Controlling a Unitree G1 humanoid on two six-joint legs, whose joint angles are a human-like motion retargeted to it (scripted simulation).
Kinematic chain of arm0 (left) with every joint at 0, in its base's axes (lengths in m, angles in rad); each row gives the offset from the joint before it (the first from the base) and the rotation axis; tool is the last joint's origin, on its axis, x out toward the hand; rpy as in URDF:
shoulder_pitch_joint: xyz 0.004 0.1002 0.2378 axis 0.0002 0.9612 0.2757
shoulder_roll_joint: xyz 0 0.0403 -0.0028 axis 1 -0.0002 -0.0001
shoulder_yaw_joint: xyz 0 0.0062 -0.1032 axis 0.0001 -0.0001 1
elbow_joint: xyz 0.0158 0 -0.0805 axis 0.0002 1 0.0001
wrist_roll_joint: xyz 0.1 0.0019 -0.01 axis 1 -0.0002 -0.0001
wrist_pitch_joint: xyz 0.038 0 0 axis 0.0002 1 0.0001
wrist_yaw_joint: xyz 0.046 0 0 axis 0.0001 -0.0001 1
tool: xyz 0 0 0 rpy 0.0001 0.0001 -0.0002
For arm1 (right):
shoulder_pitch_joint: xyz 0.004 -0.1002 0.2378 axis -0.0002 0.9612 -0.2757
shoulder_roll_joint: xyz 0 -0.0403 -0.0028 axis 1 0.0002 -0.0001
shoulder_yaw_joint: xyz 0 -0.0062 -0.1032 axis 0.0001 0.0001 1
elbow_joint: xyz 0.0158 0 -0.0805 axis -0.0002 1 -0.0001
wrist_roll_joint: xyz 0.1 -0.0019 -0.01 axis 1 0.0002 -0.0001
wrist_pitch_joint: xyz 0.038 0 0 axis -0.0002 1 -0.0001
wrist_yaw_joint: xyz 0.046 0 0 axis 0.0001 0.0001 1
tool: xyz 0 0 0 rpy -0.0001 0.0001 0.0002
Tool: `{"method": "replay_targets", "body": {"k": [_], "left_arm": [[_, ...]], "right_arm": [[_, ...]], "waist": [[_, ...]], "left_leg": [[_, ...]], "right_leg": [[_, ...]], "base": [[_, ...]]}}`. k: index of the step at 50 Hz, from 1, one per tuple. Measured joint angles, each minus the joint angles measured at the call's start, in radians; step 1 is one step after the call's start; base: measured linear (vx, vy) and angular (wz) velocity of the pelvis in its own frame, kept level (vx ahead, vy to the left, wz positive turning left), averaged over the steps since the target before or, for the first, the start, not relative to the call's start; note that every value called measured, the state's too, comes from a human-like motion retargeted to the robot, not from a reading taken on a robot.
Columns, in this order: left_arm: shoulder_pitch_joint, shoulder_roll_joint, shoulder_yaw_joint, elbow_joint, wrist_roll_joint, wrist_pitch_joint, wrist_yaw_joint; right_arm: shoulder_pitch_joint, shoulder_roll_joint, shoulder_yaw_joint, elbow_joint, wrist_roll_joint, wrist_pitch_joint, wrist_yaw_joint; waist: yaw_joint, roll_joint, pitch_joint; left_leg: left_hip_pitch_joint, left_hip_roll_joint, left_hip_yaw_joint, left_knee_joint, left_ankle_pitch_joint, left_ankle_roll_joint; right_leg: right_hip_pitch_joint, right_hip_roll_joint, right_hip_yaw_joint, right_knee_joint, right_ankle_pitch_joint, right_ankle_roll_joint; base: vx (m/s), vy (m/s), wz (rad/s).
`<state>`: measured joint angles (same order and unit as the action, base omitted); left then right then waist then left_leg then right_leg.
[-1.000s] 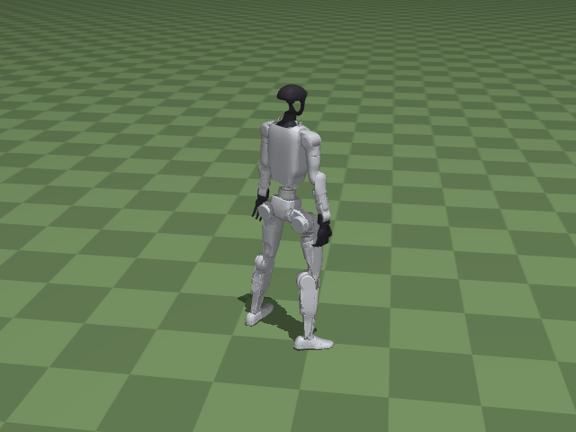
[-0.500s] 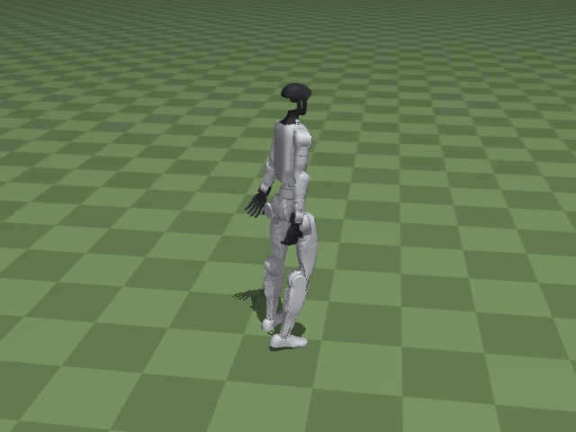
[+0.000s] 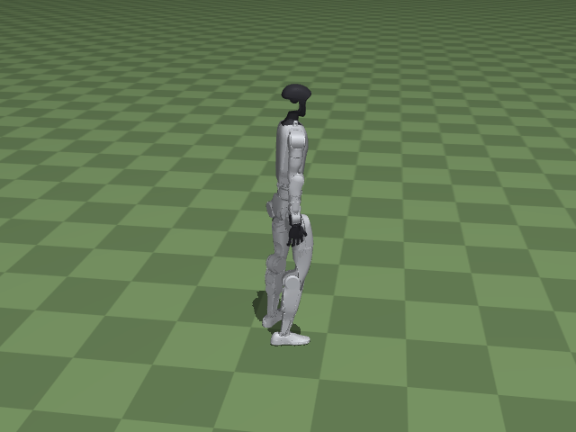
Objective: Kungfu
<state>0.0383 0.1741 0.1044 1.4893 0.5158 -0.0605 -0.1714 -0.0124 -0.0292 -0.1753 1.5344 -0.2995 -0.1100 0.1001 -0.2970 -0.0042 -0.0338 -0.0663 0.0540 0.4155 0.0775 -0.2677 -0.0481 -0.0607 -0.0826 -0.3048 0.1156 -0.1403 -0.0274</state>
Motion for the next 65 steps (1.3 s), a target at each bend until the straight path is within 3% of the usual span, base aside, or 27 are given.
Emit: {"method": "replay_targets", "body": {"k": [3,7,11,17,19,21,28,35,41,43,45,48,51,53,55,57,59,62,65], "left_arm": [[0.009,-0.002,0.013,-0.024,0.07,-0.024,0.107],[-0.002,-0.037,0.125,-0.022,-0.149,-0.095,0.168],[-0.023,-0.085,0.323,-0.032,-0.648,-0.11,-0.013],[-0.081,-0.115,0.614,-0.122,-1.722,-0.032,-0.264],[-0.092,-0.111,0.679,-0.142,-1.93,-0.034,-0.246],[-0.091,-0.095,0.697,-0.152,-1.981,-0.049,-0.207],[-0.042,-0.023,0.651,-0.152,-1.672,-0.042,-0.229],[-0.03,0.01,0.671,-0.126,-1.659,-0.02,-0.217],[-0.018,0.062,0.641,-0.094,-1.477,-0.003,-0.19],[-0.011,0.084,0.621,-0.087,-1.375,-0.01,-0.192],[-0.002,0.118,0.589,-0.078,-1.218,-0.041,-0.176],[0.034,0.188,0.521,-0.071,-0.764,-0.135,-0.079],[0.075,0.26,0.442,-0.089,-0.081,-0.22,0.093],[0.077,0.338,0.303,-0.122,0.305,-0.247,0.128],[0.038,0.441,0.097,-0.153,0.592,-0.248,0.105],[-0.027,0.501,-0.113,-0.163,0.773,-0.207,0.116],[-0.05,0.516,-0.213,-0.183,0.889,-0.192,0.15],[-0.034,0.466,-0.178,-0.19,0.952,-0.191,0.208],[-0.021,0.405,-0.142,-0.155,0.842,-0.209,0.193]], "right_arm": [[0.004,0.01,-0.097,0.027,0.149,-0.037,0.042],[-0.002,0.021,-0.227,0.0,0.443,-0.089,0.106],[-0.019,0.032,-0.372,-0.065,0.872,-0.138,0.209],[-0.062,0.022,-0.635,-0.144,1.51,-0.163,0.36],[-0.062,0.004,-0.69,-0.149,1.637,-0.16,0.373],[-0.06,-0.021,-0.71,-0.138,1.702,-0.155,0.378],[-0.041,-0.089,-0.704,-0.083,1.606,-0.142,0.375],[-0.027,-0.111,-0.703,-0.072,1.601,-0.125,0.382],[-0.003,-0.139,-0.673,-0.053,1.524,-0.116,0.382],[0.005,-0.158,-0.65,-0.038,1.464,-0.118,0.363],[0.01,-0.183,-0.614,-0.025,1.364,-0.114,0.316],[0.024,-0.211,-0.525,-0.024,1.059,-0.134,0.181],[0.037,-0.239,-0.393,-0.038,0.561,-0.162,0.035],[0.042,-0.278,-0.292,-0.047,0.208,-0.151,-0.044],[0.044,-0.321,-0.179,-0.065,-0.099,-0.106,-0.106],[0.044,-0.359,-0.064,-0.087,-0.329,-0.054,-0.129],[0.041,-0.377,0.009,-0.1,-0.51,-0.033,-0.108],[0.032,-0.373,0.044,-0.117,-0.684,-0.028,-0.065],[0.033,-0.359,0.062,-0.127,-0.693,-0.042,-0.037]], "waist": [[0.05,-0.007,-0.015],[0.045,0.001,-0.006],[0.015,0.016,-0.005],[0.021,0.011,-0.012],[0.026,0.01,-0.015],[0.029,0.01,-0.012],[0.033,0.011,-0.003],[0.045,0.016,-0.003],[0.053,0.021,0.001],[0.053,0.027,0.009],[0.048,0.041,0.014],[0.01,0.069,0.012],[-0.037,0.077,0.011],[-0.039,0.068,0.031],[-0.015,0.054,0.053],[0.019,0.047,0.054],[0.043,0.044,0.041],[0.039,0.047,0.036],[0.022,0.048,0.031]], "left_leg": [[-0.004,0.006,0.012,0.001,0.014,-0.008],[0.0,0.022,0.021,0.002,0.026,-0.017],[0.006,0.025,0.01,-0.01,0.039,-0.018],[0.002,0.031,-0.007,-0.013,0.051,-0.022],[0.002,0.034,-0.011,-0.014,0.054,-0.022],[0.002,0.037,-0.013,-0.013,0.057,-0.023],[0.0,0.041,-0.026,-0.013,0.062,-0.023],[-0.012,0.045,-0.029,-0.008,0.068,-0.027],[-0.041,0.052,-0.038,0.015,0.072,-0.039],[-0.046,0.054,-0.038,0.02,0.076,-0.056],[-0.054,0.069,-0.041,0.025,0.055,-0.115],[-0.076,0.086,-0.104,0.025,-0.028,-0.193],[-0.128,0.073,-0.2,0.05,-0.084,-0.209],[-0.136,0.05,-0.235,0.061,-0.105,-0.213],[-0.122,0.036,-0.231,0.067,-0.099,-0.214],[-0.115,0.044,-0.204,0.077,-0.074,-0.213],[-0.119,0.048,-0.189,0.086,-0.034,-0.206],[-0.12,0.042,-0.211,0.085,0.035,-0.196],[-0.121,0.035,-0.226,0.095,0.04,-0.194]], "right_leg": [[0.017,-0.006,-0.039,-0.03,0.012,0.003],[0.033,0.003,-0.049,-0.04,0.006,0.003],[0.044,0.013,-0.06,-0.039,-0.001,0.001],[0.056,0.023,-0.077,-0.047,-0.006,-0.002],[0.057,0.026,-0.075,-0.048,-0.007,-0.004],[0.06,0.028,-0.075,-0.047,-0.009,-0.005],[0.066,0.036,-0.078,-0.047,-0.014,-0.014],[0.058,0.037,-0.075,-0.044,-0.014,-0.019],[0.045,0.037,-0.08,-0.041,-0.015,-0.022],[0.038,0.047,-0.072,-0.037,-0.038,-0.017],[0.022,0.073,-0.032,-0.02,-0.119,-0.011],[-0.026,0.145,0.13,0.016,-0.231,-0.039],[-0.063,0.185,0.251,0.023,-0.26,-0.059],[-0.059,0.169,0.249,0.015,-0.217,-0.053],[-0.038,0.139,0.196,-0.009,-0.059,-0.059],[-0.022,0.12,0.131,-0.027,-0.032,-0.064],[-0.012,0.111,0.099,-0.032,-0.031,-0.067],[0.003,0.112,0.094,-0.045,-0.029,-0.065],[0.024,0.108,0.091,-0.063,-0.028,-0.063]], "base": [[-0.01,-0.19,0.02],[-0.06,-0.12,0.23],[-0.02,-0.08,0.25],[-0.02,-0.07,0.14],[0.0,0.0,0.0],[0.0,0.0,0.0],[0.0,0.0,0.0],[0.0,0.0,0.0],[0.0,0.0,0.0],[-0.06,0.04,0.12],[-0.06,0.03,0.18],[-0.02,-0.01,0.45],[-0.05,0.0,0.44],[-0.07,0.06,0.1],[-0.04,0.03,-0.23],[0.04,-0.05,-0.39],[0.1,-0.06,-0.22],[0.07,0.02,0.23],[0.11,0.04,0.28]]}}
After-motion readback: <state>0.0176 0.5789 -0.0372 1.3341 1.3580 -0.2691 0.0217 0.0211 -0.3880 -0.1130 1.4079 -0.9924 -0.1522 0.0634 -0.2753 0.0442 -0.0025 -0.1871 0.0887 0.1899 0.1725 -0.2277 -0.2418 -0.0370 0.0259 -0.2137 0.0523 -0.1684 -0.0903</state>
